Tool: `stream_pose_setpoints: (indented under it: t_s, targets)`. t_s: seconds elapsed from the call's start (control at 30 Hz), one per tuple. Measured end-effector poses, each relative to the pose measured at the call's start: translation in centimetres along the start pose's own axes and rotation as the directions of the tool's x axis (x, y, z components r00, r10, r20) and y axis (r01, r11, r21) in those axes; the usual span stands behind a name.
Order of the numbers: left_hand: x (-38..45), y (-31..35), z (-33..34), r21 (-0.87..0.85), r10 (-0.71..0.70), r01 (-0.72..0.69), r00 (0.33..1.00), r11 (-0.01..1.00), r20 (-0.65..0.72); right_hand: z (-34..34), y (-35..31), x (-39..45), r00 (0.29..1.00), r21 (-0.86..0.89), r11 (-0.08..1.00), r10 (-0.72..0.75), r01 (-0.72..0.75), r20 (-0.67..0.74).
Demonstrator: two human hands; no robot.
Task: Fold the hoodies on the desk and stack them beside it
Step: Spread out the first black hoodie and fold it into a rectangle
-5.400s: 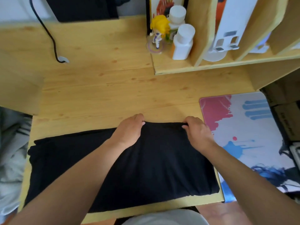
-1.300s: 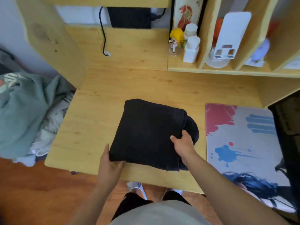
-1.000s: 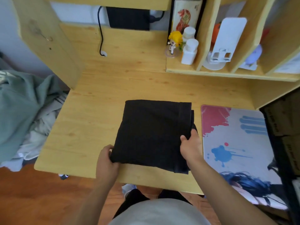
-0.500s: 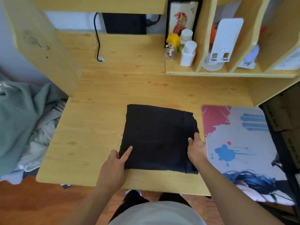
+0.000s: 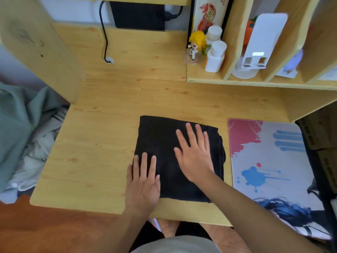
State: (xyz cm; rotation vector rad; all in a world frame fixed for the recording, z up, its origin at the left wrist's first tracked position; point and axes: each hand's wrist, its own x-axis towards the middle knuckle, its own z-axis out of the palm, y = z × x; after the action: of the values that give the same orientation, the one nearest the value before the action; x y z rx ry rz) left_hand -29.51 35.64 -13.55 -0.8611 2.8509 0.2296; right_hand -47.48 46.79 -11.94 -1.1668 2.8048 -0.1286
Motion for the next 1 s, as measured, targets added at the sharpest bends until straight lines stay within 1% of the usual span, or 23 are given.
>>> stream_pose_setpoints:
  t_s: [0.03,0.07,0.1,0.13,0.23,0.3,0.4,0.43,0.47,0.5,0.53,0.57,0.6,0.63,0.67,0.7,0.73,0.77,0.83,0.9,0.97,1.0]
  targets:
    - [0.2,-0.2,0.1,0.021,0.041,-0.041,0.999,0.999,0.002,1.2,2.8,0.1,0.992,-0.025,0.994,0.105,-0.103,0.07]
    - [0.4,-0.1,0.1,0.037,0.071,-0.072,0.997,0.997,0.024,2.1,5.4,0.1,0.965,-0.03,0.978,0.209,-0.207,0.161]
    - [0.6,0.1,0.2,0.052,0.088,-0.091,0.995,0.994,0.052,2.9,7.3,-0.1,0.929,-0.022,0.96,0.277,-0.28,0.245]
    - [0.8,0.3,0.3,0.071,0.102,-0.107,0.992,0.992,0.075,3.5,8.4,-0.3,0.907,-0.012,0.948,0.307,-0.317,0.288]
    - [2.0,1.1,-0.3,0.11,0.104,-0.12,0.984,0.987,0.145,4.1,8.4,-0.1,0.914,0.026,0.949,0.295,-0.314,0.28]
    - [2.9,1.5,-0.9,0.111,0.124,-0.14,0.983,0.984,0.135,4.0,8.3,-0.2,0.917,0.052,0.948,0.29,-0.315,0.274]
    - [3.9,2.4,-0.7,0.104,0.199,-0.215,0.97,0.971,0.142,3.1,7.9,-0.1,0.899,0.007,0.944,0.312,-0.33,0.308]
    - [4.2,2.7,-0.4,0.108,0.225,-0.243,0.963,0.964,0.15,2.5,7.1,0.2,0.898,-0.01,0.934,0.347,-0.358,0.269]
    - [4.3,3.0,0.0,0.109,0.236,-0.254,0.959,0.961,0.157,1.9,5.6,0.7,0.91,-0.001,0.926,0.37,-0.377,0.188]
    - [4.4,3.2,0.3,0.109,0.235,-0.255,0.958,0.961,0.163,1.2,3.7,1.4,0.934,0.041,0.935,0.347,-0.351,0.089]
    - [4.5,3.4,0.5,0.109,0.235,-0.254,0.958,0.961,0.163,0.5,1.4,2.3,0.966,0.089,0.962,0.259,-0.259,0.01]
    - [4.5,3.5,0.5,0.111,0.237,-0.256,0.958,0.96,0.163,0.1,-0.9,3.4,0.993,0.109,0.988,0.114,-0.109,-0.036]
    - [4.5,3.5,0.4,0.119,0.239,-0.26,0.957,0.958,0.166,0.1,-2.9,4.7,0.998,0.105,0.993,-0.052,0.055,-0.034]
    - [4.5,3.4,0.4,0.127,0.239,-0.262,0.956,0.957,0.168,0.4,-4.3,6.0,0.982,0.094,0.978,-0.188,0.187,0.007]
    - [4.5,3.3,0.5,0.13,0.238,-0.26,0.957,0.957,0.164,0.9,-4.9,7.5,0.959,0.089,0.961,-0.269,0.261,0.086]
    - [4.5,3.2,0.6,0.129,0.237,-0.258,0.959,0.957,0.157,1.8,-4.7,9.0,0.937,0.088,0.955,-0.296,0.284,0.187]
    - [4.5,3.1,0.7,0.129,0.238,-0.257,0.96,0.958,0.148,2.9,-3.8,10.5,0.918,0.085,0.958,-0.288,0.275,0.272]
    - [4.5,3.1,0.7,0.129,0.244,-0.262,0.96,0.956,0.139,3.8,-2.6,11.7,0.911,0.079,0.966,-0.259,0.247,0.321]
    - [4.6,2.6,0.8,0.116,0.27,-0.284,0.955,0.952,0.125,4.6,-0.4,13.6,0.917,0.035,0.979,-0.201,0.202,0.346]
    - [4.8,1.1,0.5,0.107,0.329,-0.342,0.936,0.933,0.124,4.2,1.5,14.0,0.926,-0.012,0.984,-0.163,0.178,0.342]
    - [5.6,-1.9,-0.1,0.128,0.454,-0.472,0.879,0.872,0.149,3.9,3.7,12.0,0.936,-0.013,0.991,-0.124,0.136,0.329]
    - [6.4,-3.9,-0.6,0.154,0.527,-0.553,0.83,0.819,0.181,3.9,4.6,10.1,0.943,0.005,0.995,-0.098,0.102,0.319]
